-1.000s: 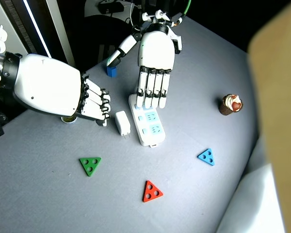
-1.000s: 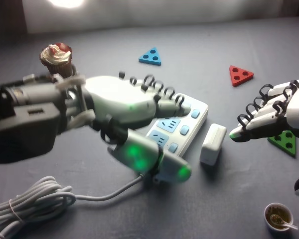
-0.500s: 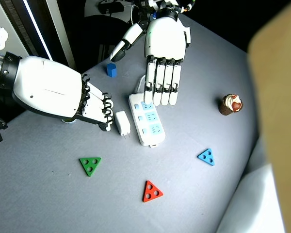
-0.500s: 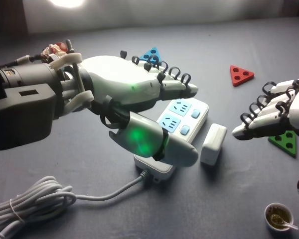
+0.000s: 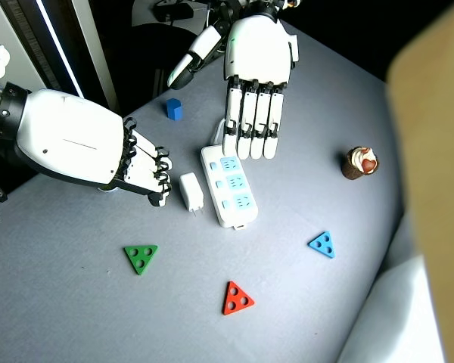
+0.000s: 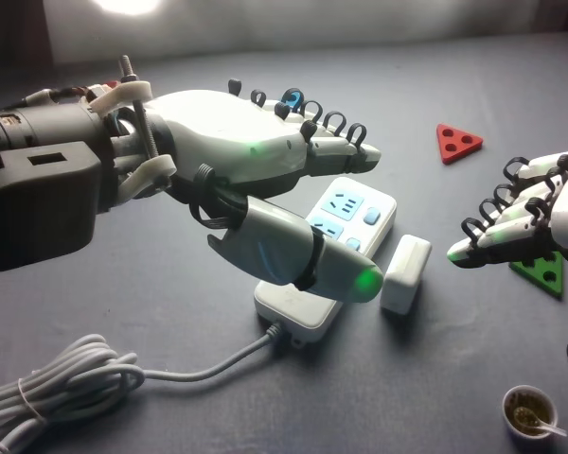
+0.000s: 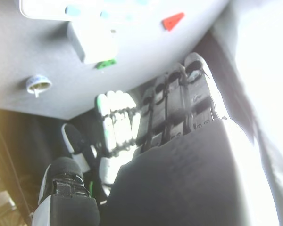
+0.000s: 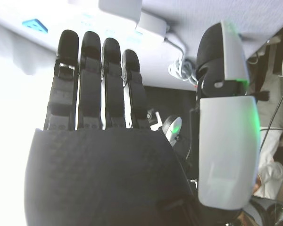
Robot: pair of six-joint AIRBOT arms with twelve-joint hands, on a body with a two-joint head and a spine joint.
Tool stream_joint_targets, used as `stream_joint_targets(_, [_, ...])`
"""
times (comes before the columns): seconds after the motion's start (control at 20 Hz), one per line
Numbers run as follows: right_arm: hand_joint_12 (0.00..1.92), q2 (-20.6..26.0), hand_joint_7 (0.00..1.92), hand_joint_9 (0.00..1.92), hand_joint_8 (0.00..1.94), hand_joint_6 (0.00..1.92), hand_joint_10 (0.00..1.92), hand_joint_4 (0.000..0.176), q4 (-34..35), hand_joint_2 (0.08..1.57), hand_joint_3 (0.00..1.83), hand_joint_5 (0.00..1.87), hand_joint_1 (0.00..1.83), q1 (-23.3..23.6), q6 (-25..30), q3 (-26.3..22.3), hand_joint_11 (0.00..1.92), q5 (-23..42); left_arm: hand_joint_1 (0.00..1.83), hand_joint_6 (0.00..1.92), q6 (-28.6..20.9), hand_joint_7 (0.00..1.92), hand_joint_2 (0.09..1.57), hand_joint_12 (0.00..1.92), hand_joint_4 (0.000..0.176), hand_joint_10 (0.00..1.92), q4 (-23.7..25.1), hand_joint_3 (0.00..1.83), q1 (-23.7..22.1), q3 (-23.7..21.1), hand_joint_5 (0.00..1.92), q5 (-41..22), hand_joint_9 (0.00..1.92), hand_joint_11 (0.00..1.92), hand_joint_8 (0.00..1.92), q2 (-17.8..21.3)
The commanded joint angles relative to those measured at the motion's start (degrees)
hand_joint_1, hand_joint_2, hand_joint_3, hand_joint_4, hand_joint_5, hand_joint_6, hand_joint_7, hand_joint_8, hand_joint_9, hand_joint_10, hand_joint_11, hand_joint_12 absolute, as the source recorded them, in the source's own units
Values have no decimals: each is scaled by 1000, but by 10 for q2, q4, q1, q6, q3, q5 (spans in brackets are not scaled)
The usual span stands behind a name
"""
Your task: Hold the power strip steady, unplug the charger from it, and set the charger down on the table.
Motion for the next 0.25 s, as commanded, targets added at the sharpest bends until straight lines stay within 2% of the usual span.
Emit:
stream_joint_targets(0.0, [770, 7, 427, 444, 5, 9, 7, 0, 7, 985, 0, 363, 908, 4, -2, -2, 153, 20, 0, 1, -3, 94, 995, 46, 0, 0, -3, 0, -11, -3, 67, -55, 87, 55, 0, 4])
stream_joint_targets(0.2, [807, 7, 441, 453, 1, 1, 2, 0, 6, 980, 0, 378, 933, 4, -2, -9, 138, 23, 1, 5, -2, 107, 994, 46, 0, 4, -3, 0, -21, -6, 67, -39, 94, 55, 6, 9])
